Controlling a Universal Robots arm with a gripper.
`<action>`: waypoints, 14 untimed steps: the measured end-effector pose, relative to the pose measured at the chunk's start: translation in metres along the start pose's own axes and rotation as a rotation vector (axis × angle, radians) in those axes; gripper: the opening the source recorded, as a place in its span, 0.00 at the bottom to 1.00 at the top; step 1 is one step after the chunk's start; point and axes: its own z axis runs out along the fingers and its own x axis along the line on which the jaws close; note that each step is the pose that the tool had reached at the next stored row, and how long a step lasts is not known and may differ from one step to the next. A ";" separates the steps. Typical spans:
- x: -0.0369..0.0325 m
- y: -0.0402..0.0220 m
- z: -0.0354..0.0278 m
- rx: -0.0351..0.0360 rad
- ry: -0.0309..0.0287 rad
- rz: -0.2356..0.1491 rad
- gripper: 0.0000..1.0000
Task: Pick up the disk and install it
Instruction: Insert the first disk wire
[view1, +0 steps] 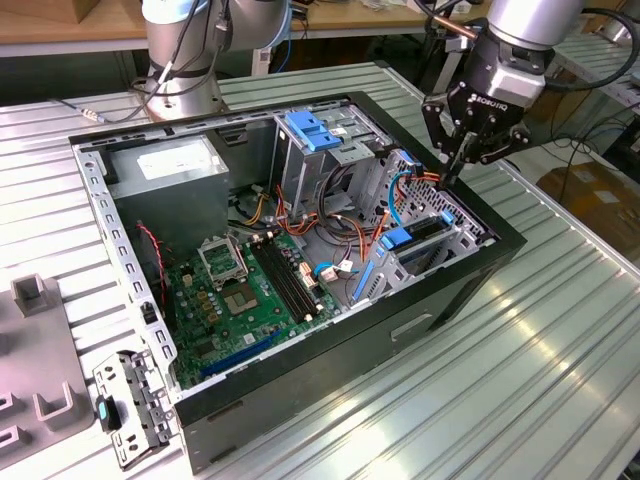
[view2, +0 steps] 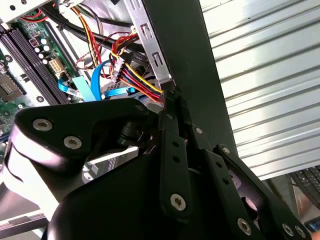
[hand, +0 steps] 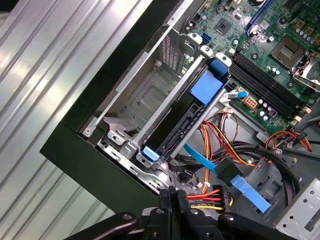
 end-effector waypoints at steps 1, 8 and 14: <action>0.0000 0.0000 0.0000 0.0000 0.0000 0.000 0.16; 0.0000 0.0000 0.0000 0.0000 0.0000 0.001 0.16; 0.0000 0.0000 0.0000 0.0000 0.0000 0.001 0.16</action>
